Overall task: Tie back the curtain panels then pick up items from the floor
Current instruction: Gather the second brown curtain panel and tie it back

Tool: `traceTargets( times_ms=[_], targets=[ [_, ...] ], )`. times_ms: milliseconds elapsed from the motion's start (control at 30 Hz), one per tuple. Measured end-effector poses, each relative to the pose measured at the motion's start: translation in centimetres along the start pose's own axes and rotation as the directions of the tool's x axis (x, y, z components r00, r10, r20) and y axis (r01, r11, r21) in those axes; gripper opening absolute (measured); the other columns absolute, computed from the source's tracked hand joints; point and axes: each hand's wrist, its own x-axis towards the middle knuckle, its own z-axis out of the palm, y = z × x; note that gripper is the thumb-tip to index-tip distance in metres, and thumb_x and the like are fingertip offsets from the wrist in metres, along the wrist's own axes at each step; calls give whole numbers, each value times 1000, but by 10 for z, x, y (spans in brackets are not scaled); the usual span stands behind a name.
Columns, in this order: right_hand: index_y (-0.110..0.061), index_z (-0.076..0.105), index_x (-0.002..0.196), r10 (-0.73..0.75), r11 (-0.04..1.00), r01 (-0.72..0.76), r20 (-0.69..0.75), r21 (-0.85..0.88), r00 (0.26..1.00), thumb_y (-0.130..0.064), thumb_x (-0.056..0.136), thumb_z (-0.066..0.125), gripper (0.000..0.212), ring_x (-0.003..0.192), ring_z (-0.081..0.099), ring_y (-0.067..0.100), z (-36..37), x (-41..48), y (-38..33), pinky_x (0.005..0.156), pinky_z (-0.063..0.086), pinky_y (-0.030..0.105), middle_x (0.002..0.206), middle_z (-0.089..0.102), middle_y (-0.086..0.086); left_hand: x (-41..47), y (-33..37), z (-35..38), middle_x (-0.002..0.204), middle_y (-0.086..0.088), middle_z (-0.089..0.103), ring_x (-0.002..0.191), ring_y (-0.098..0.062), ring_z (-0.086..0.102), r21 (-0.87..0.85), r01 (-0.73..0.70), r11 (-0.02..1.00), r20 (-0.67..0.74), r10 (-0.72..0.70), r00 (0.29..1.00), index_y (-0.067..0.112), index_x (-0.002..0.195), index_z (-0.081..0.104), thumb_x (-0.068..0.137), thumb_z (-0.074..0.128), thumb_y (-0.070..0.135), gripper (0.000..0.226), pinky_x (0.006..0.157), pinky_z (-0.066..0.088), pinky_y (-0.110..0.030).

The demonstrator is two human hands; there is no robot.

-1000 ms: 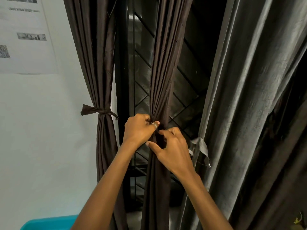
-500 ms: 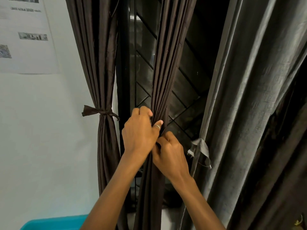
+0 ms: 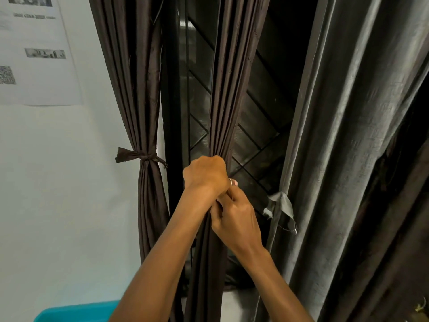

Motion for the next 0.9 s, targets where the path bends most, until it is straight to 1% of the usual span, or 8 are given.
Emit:
traceTargets(
  times_ms=[100,200,333,467,533,700,833,900],
  targets=[
    [-1,74,104,-3,1000,3,-10,11,1000,-5,92,67,14,93,68,25,1,-1,1,79,61,33,105,67,12,3,2,-1,95,-3,68,96,-28,65,42,9,999,16,-10,1000,20,98,69,87,73,45,27,75,51,-38],
    [-3,73,107,-12,1000,12,-21,28,1000,-8,94,66,15,83,64,19,3,-2,2,71,57,28,100,64,7,4,-1,0,89,-1,67,89,-26,65,45,-27,999,49,25,998,19,88,66,88,69,36,17,71,50,-37],
    [-14,72,107,90,989,-84,-40,119,995,-20,97,67,13,71,54,6,0,-8,17,65,48,17,94,54,-5,6,-17,3,85,-3,71,84,-22,67,-181,-60,982,195,95,976,18,89,70,96,60,36,22,80,57,-43],
    [-19,74,97,182,965,-183,21,188,983,-34,99,64,19,70,63,9,-7,-14,37,63,55,38,84,65,-7,2,-37,7,83,7,76,87,-12,68,-498,-42,866,254,193,948,25,95,67,100,57,34,15,94,53,-43],
    [-19,75,95,181,959,-192,71,206,981,-35,99,63,20,66,65,9,-11,-13,41,61,55,41,76,68,-8,0,-43,8,80,10,73,86,-7,66,-548,-77,833,226,236,945,30,94,65,101,57,33,11,96,52,-41],
    [-21,71,90,96,972,-134,195,193,976,-28,102,60,17,67,62,7,-27,-9,36,63,52,36,74,62,-10,-4,-49,13,88,12,74,89,-1,67,-570,-160,806,88,253,963,36,100,70,100,60,33,11,86,52,-28],
    [-20,69,100,8,976,-68,273,209,962,-22,103,57,13,74,61,5,-47,0,29,68,53,31,83,60,-12,-12,-55,28,67,12,67,57,-3,61,-591,-220,776,-15,262,965,29,109,70,100,60,35,15,56,47,-23],
    [-21,72,103,-16,984,-20,205,175,979,-21,101,61,11,77,62,3,-58,7,25,70,51,20,85,63,-13,-15,-57,33,66,6,66,53,-2,59,-612,-255,748,-57,280,958,28,106,69,101,58,35,13,53,47,-22]
  ],
)
